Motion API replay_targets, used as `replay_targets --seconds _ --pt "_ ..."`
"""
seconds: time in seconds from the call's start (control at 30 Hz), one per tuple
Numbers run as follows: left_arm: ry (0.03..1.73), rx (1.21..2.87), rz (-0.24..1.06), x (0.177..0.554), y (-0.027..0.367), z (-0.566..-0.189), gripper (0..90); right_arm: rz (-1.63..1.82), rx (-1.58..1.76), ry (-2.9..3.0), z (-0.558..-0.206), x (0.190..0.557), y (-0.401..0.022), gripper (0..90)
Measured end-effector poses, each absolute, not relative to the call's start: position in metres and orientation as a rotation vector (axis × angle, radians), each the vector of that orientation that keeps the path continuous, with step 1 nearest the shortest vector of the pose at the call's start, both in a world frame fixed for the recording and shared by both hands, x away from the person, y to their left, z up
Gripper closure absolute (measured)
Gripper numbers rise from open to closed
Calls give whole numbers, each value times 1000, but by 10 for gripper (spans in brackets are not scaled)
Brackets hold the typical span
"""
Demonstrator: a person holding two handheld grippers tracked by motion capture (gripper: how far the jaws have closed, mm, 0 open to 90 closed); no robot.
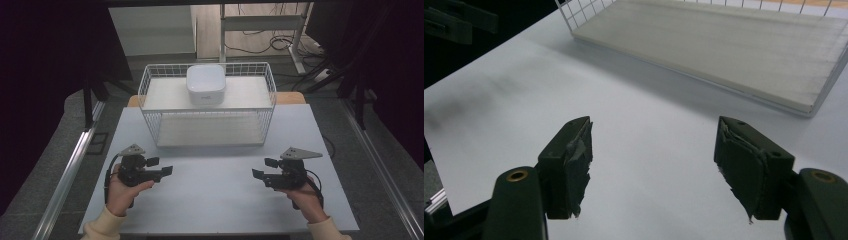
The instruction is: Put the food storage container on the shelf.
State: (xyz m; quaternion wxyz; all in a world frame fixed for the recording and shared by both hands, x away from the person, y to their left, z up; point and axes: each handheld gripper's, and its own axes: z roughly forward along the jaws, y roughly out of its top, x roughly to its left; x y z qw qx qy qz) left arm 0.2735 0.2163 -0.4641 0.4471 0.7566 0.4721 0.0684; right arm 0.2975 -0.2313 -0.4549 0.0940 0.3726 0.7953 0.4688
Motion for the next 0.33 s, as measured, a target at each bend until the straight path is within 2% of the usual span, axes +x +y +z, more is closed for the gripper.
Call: replay_targets --seconds 0.33 --pt "1166 1883 184 272 217 -465 276 1392 1084 2322 -453 295 -236 277"
